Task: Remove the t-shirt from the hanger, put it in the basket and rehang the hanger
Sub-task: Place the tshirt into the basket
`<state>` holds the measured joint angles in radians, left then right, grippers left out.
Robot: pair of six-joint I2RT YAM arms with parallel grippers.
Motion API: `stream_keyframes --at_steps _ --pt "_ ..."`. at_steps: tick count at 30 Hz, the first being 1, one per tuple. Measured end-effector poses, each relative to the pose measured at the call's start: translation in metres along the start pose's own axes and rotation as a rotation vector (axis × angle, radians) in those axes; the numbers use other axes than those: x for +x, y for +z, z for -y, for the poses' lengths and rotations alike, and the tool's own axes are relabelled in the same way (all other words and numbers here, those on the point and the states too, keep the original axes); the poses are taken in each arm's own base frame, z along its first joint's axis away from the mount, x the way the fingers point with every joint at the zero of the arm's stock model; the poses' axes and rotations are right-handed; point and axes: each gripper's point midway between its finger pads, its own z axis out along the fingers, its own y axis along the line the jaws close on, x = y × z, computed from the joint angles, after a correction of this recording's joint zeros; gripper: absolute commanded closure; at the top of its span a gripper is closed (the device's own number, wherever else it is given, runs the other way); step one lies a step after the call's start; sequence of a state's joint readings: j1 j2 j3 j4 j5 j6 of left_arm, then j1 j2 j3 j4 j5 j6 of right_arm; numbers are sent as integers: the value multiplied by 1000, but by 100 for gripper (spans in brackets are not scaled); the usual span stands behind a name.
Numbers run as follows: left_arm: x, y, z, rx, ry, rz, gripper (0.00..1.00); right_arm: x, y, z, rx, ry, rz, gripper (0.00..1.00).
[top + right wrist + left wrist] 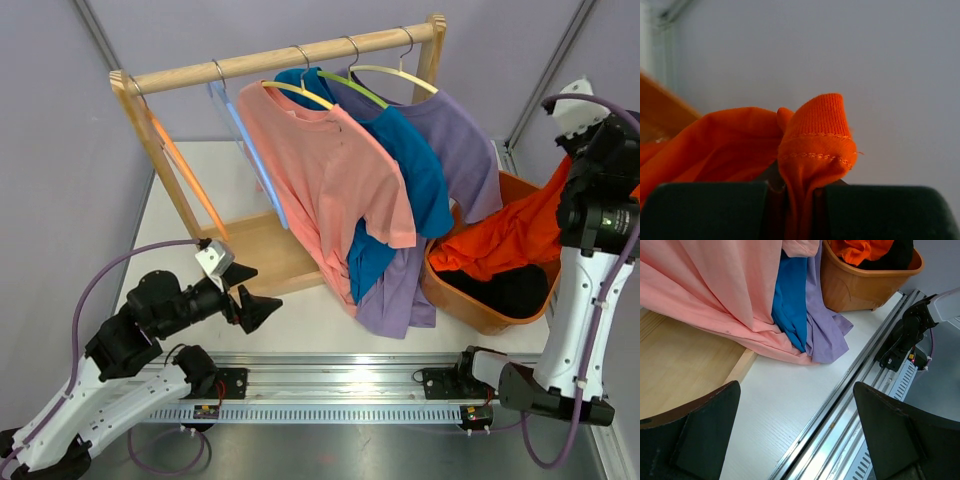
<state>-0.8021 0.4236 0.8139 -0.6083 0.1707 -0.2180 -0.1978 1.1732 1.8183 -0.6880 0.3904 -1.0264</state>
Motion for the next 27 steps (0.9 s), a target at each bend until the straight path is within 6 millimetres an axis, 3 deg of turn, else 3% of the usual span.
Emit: stream_keyframes --at_steps 2,4,6,10,13,15,19,22,23,24,27 --pt "-1 -2 1 1 2 9 1 14 12 -49 -174 2 -7 100" --pt "-2 -3 1 2 2 14 1 20 10 -99 -360 25 11 100" --pt "-3 -3 1 3 3 17 1 24 4 -135 -496 65 23 100" --pt "-4 -3 1 4 -1 23 1 26 -6 -196 -714 196 15 100" --pt "-6 1 2 5 -12 25 1 39 1 -234 -803 307 -88 100" --pt "-6 2 1 3 -17 20 1 56 10 -259 -841 365 -184 100" --pt "-6 3 0 -7 -32 21 1 117 16 -308 -899 464 -430 99" --pt "-7 3 -1 -16 -46 27 1 149 9 -330 -927 497 -555 87" --pt "-7 4 -1 -19 -52 28 1 153 9 -335 -939 503 -574 79" --pt "-8 5 -2 -22 -59 30 1 155 9 -340 -953 510 -586 63" --pt "-8 12 -5 -40 -82 23 1 156 10 -348 -1004 523 -598 36"
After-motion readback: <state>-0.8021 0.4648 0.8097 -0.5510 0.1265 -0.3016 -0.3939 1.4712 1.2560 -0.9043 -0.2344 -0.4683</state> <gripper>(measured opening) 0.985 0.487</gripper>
